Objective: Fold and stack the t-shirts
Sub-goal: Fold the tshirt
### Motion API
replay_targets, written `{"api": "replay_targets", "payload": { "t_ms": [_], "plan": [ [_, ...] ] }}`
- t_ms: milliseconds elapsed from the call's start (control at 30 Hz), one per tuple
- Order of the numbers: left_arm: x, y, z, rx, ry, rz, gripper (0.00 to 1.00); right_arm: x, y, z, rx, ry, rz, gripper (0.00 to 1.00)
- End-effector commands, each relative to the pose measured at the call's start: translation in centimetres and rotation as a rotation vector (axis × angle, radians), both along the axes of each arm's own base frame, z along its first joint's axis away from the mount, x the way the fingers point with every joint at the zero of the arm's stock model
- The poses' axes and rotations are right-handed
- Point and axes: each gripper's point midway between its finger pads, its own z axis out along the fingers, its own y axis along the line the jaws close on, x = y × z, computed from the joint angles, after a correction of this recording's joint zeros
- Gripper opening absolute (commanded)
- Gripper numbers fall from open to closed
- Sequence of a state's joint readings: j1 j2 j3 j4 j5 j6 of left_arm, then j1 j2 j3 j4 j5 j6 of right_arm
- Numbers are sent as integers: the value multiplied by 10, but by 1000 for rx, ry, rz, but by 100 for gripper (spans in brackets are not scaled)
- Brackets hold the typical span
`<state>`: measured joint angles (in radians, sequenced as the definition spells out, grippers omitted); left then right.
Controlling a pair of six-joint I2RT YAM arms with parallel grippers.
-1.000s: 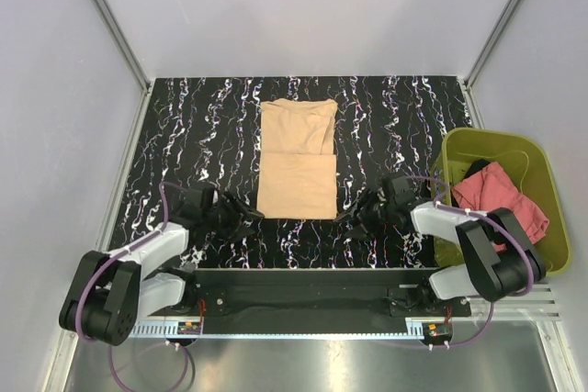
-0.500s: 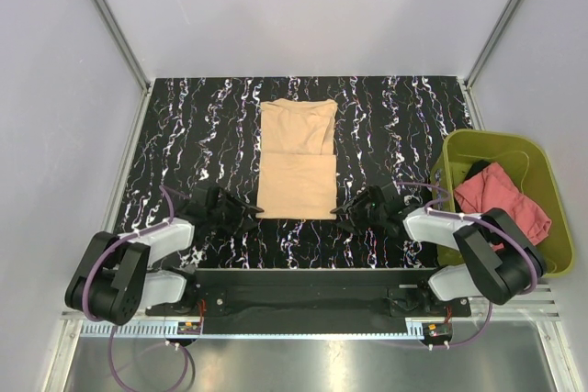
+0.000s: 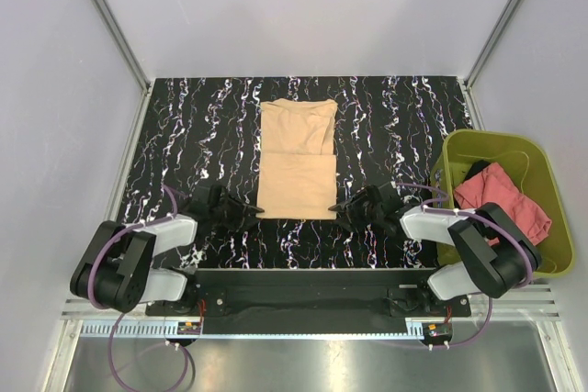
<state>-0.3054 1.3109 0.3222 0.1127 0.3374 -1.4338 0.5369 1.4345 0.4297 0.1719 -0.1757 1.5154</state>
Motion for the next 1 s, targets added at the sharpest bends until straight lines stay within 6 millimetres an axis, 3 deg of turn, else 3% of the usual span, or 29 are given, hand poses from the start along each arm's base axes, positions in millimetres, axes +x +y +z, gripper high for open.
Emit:
{"api": "replay_targets", "payload": {
  "t_ms": [0, 600, 700, 833, 967],
  "plan": [
    [-7, 13, -24, 97, 65, 23, 37, -6, -18, -22, -103, 57, -49, 47],
    [-5, 13, -29, 109, 64, 2, 14, -7, -21, -34, -150, 80, -36, 40],
    [-3, 12, -28, 104, 58, -2, 0, -8, -22, -35, -160, 81, -27, 32],
    [-4, 8, -25, 88, 49, -29, 0, -9, -23, -33, -162, 74, -14, 1],
    [-13, 4, -13, 55, 45, -57, 0, -20, -24, -23, -210, 77, 88, 0]
  ]
}}
